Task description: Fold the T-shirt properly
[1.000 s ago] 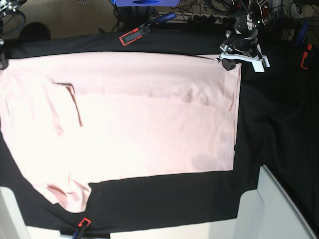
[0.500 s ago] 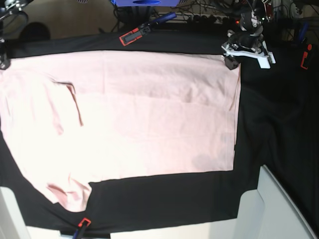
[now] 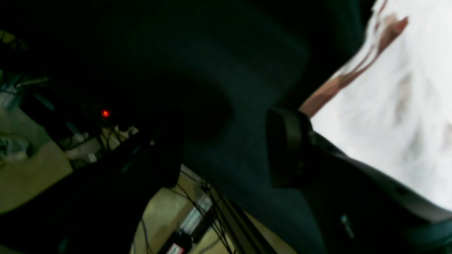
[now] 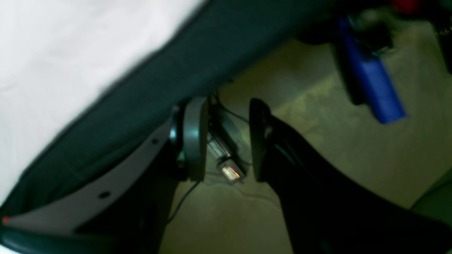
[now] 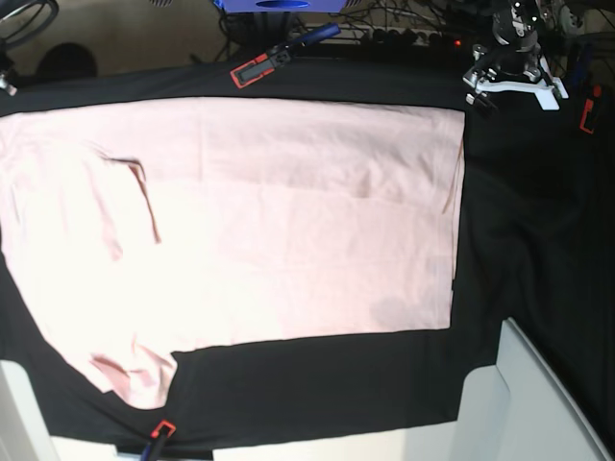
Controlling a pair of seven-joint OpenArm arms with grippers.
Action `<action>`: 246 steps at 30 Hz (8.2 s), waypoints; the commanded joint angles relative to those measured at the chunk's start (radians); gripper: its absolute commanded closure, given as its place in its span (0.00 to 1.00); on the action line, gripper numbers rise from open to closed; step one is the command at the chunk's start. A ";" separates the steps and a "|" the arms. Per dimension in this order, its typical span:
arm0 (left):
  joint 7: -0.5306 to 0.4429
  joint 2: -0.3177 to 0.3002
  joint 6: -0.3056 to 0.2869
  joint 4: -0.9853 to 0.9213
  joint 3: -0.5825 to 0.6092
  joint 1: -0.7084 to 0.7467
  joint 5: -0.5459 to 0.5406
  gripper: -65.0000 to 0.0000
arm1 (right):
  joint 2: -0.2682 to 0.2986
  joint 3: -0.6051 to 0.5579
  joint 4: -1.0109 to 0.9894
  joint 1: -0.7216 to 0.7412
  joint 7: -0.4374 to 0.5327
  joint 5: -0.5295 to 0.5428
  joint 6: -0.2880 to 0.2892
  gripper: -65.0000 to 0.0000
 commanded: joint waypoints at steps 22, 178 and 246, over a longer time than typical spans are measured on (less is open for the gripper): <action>0.142 -0.030 -0.006 0.133 0.128 -0.263 0.372 1.00 | 0.196 -0.564 -0.069 0.329 0.177 -0.362 0.003 0.71; 0.226 0.040 -0.012 -0.039 0.041 -0.151 0.137 1.00 | 0.072 0.135 -0.234 0.202 0.112 0.005 0.003 1.00; 0.281 0.040 -0.012 0.403 -0.198 0.060 0.151 0.61 | 0.077 0.002 0.192 0.091 -0.135 0.003 0.003 0.48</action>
